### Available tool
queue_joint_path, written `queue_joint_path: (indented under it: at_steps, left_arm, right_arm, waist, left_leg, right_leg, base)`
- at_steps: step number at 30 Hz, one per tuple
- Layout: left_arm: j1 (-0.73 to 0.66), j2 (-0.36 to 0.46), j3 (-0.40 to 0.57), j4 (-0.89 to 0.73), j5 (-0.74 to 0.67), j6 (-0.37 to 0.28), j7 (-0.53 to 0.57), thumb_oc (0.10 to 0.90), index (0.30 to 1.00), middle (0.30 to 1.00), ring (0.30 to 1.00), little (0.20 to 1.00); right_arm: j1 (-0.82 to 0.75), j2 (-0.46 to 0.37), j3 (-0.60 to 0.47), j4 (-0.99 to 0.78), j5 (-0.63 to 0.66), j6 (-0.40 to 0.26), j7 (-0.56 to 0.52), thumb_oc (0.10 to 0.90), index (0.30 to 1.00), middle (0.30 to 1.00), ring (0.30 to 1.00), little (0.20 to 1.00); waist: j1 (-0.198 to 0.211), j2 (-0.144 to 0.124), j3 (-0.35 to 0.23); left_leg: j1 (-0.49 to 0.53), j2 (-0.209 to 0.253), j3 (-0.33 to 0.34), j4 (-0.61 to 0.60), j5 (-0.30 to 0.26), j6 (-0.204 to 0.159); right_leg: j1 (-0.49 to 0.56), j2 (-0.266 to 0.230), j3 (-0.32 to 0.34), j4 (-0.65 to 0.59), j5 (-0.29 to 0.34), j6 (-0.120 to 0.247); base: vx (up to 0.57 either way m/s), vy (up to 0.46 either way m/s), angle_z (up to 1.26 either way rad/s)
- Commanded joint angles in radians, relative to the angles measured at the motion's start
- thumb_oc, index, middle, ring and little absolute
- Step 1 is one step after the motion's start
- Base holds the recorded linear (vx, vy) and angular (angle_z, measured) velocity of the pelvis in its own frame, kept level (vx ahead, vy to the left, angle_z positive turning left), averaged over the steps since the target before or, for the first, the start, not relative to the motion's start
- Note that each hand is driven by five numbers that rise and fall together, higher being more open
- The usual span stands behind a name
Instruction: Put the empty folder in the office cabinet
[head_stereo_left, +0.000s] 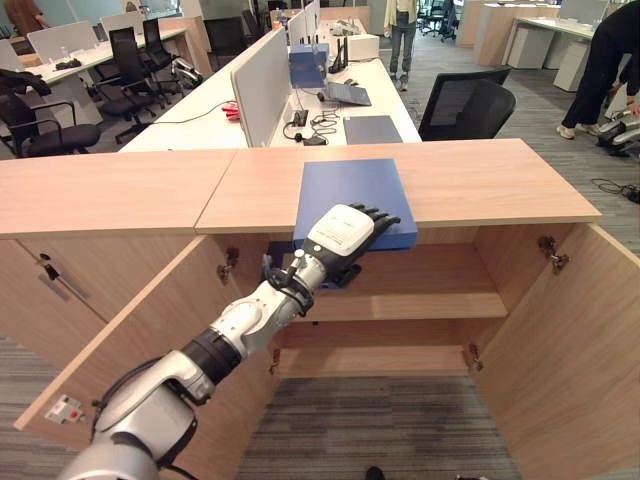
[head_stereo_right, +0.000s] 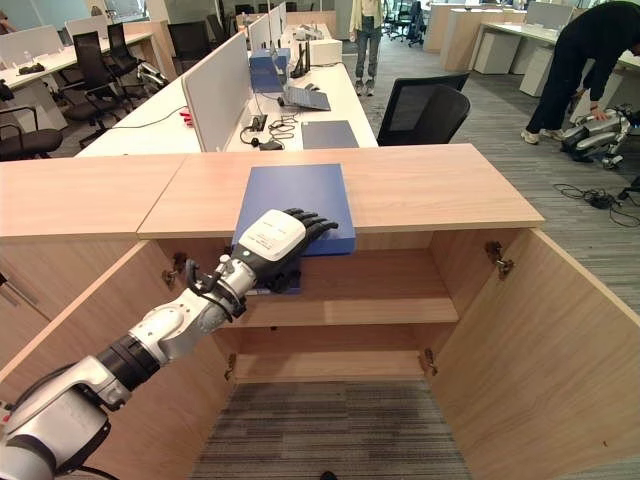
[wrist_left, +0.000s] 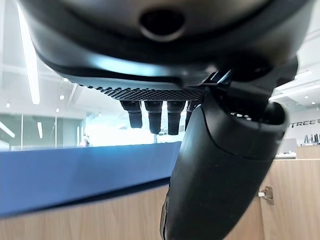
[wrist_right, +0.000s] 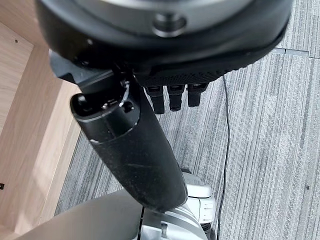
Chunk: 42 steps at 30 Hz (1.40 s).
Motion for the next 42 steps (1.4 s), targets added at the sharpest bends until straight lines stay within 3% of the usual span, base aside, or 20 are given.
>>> queue_joint_path:
  at_steps: [1,15,16,19,27,42]
  left_arm:
    - [-0.24,-0.029,0.045,0.098,0.031,0.04,0.104,0.8,0.9,0.9,0.9,0.9]
    - [-0.264,-0.057,0.036,0.293,0.085,0.12,0.143,0.8,0.9,0.9,0.9,0.9]
    - [-0.264,-0.06,0.038,0.313,0.084,0.128,0.145,0.742,0.813,0.813,0.813,0.813]
    - [-0.265,-0.069,0.043,0.361,0.076,0.14,0.156,0.4,0.3,0.3,0.3,0.3]
    - [-0.269,-0.067,0.055,0.444,0.051,0.16,0.211,0.4,0.3,0.3,0.3,0.3]
    - [-0.244,-0.06,0.047,0.424,0.023,0.146,0.23,0.4,0.3,0.3,0.3,0.3]
  right_arm:
    - [-0.053,-0.04,0.023,0.035,-0.034,-0.023,-0.006,0.8,0.9,0.9,0.9,0.9]
    - [-0.064,-0.035,0.037,0.042,-0.023,-0.025,-0.014,0.8,0.9,0.9,0.9,0.9]
    - [-0.064,-0.035,0.038,0.043,-0.023,-0.024,-0.014,0.8,0.9,0.9,0.9,0.9]
    - [-0.061,-0.033,0.041,0.043,-0.019,-0.026,-0.016,0.8,0.9,0.9,0.9,0.9]
    - [-0.058,-0.032,0.048,0.045,-0.011,-0.034,-0.022,0.8,0.9,0.9,0.9,0.9]
    - [-0.06,-0.027,0.044,0.062,-0.01,-0.038,-0.04,0.8,0.9,0.9,0.9,0.9]
  waist:
    - [0.001,-0.009,-0.025]
    - [0.0,-0.008,-0.026]
    - [0.0,-0.009,-0.025]
    - [-0.003,-0.009,-0.028]
    - [-0.008,-0.008,-0.033]
    - [-0.007,-0.01,-0.038]
  left_leg:
    - [-0.039,-0.024,-0.047,-0.008,-0.045,-0.023]
    - [-0.037,-0.028,-0.043,-0.008,-0.049,-0.021]
    - [-0.035,-0.028,-0.043,-0.008,-0.05,-0.021]
    - [-0.03,-0.027,-0.043,-0.008,-0.059,-0.021]
    - [-0.027,-0.026,-0.037,-0.008,-0.062,-0.022]
    - [-0.022,-0.028,-0.04,-0.008,-0.066,-0.022]
  right_leg:
    - [0.128,0.022,-0.008,0.01,-0.16,0.053]
    - [0.126,0.023,-0.005,0.009,-0.158,0.054]
    - [0.128,0.023,-0.006,0.009,-0.159,0.054]
    - [0.133,0.023,-0.005,0.009,-0.168,0.054]
    - [0.134,0.022,-0.003,0.009,-0.17,0.055]
    - [0.138,0.023,-0.007,0.009,-0.171,0.056]
  base:
    - [0.0,0.0,0.0]
    - [0.0,0.0,0.0]
    - [0.0,0.0,0.0]
    - [0.0,0.0,0.0]
    - [0.0,0.0,0.0]
    - [0.0,-0.001,0.0]
